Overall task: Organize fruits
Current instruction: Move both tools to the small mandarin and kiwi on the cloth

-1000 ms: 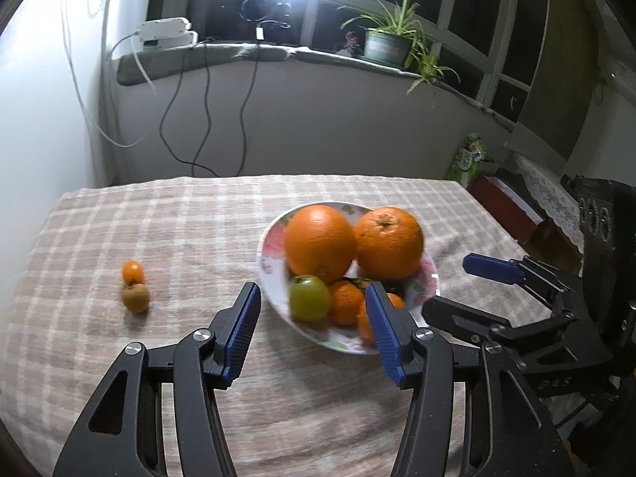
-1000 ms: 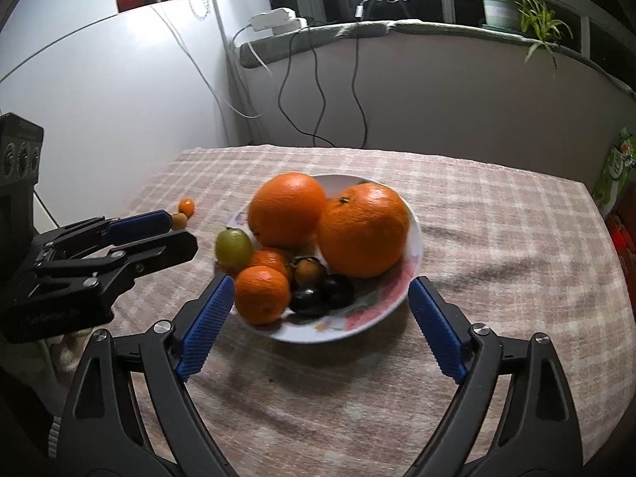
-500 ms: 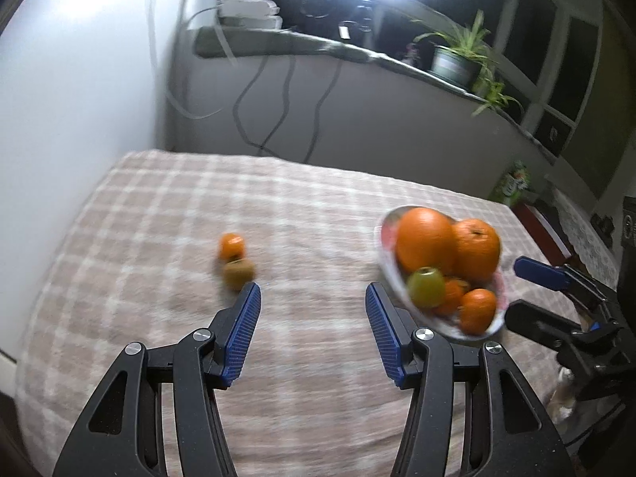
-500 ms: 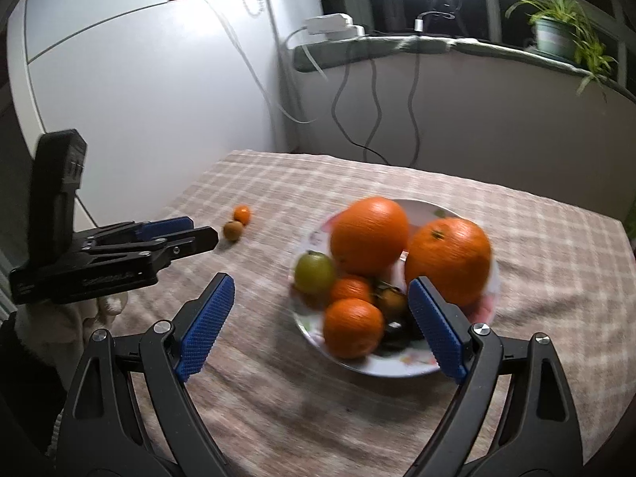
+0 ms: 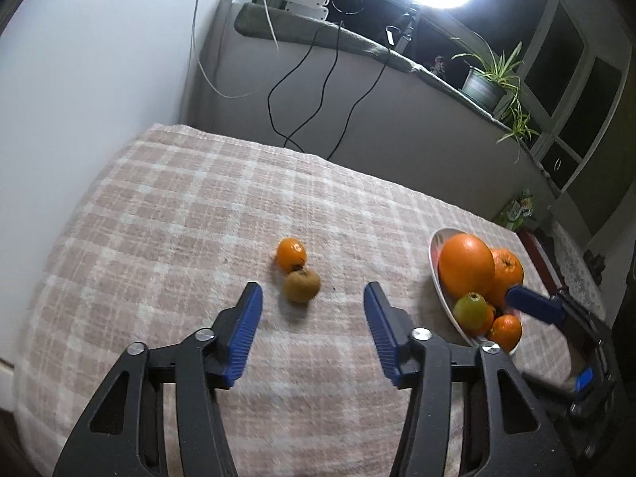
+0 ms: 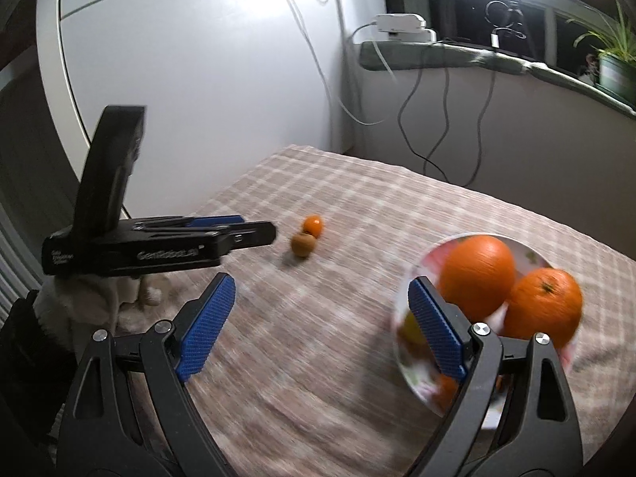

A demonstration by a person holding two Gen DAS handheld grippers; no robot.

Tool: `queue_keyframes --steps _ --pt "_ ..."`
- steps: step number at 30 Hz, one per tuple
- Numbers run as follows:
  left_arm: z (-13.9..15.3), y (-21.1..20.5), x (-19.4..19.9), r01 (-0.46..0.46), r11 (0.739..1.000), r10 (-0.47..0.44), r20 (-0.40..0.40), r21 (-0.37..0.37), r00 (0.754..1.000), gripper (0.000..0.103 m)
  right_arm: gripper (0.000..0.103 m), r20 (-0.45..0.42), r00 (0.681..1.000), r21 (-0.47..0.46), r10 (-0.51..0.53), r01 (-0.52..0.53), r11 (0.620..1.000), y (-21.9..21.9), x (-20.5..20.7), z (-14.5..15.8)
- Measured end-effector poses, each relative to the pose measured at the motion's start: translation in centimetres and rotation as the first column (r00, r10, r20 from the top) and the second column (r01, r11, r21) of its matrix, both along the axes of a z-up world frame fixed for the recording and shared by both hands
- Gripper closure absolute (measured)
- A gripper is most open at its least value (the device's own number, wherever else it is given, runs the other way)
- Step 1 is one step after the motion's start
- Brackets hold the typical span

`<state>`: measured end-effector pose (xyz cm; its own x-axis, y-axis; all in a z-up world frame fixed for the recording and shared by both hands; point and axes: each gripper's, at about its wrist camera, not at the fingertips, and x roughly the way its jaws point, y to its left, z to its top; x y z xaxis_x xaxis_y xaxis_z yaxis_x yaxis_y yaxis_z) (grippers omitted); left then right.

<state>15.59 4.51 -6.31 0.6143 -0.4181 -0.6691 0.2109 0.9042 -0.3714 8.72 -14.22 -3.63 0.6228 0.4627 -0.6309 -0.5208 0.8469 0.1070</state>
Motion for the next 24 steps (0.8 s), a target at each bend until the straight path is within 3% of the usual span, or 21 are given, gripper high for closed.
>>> queue_keyframes --steps 7,11,24 --pt "-0.9 0.9 3.3 0.033 0.999 -0.035 -0.051 -0.028 0.998 0.064 0.031 -0.073 0.997 0.001 0.013 -0.012 1.0 3.4 2.5 -1.9" --pt "-1.4 0.4 4.4 0.069 0.998 -0.069 -0.067 0.0 0.995 0.066 0.044 -0.107 0.994 -0.032 0.004 -0.008 0.999 5.0 4.0 -3.3" --pt "-2.5 -2.3 7.5 0.169 0.981 -0.155 -0.143 0.092 0.977 0.067 0.053 -0.155 0.988 -0.103 -0.018 0.002 0.995 7.6 7.2 -5.6"
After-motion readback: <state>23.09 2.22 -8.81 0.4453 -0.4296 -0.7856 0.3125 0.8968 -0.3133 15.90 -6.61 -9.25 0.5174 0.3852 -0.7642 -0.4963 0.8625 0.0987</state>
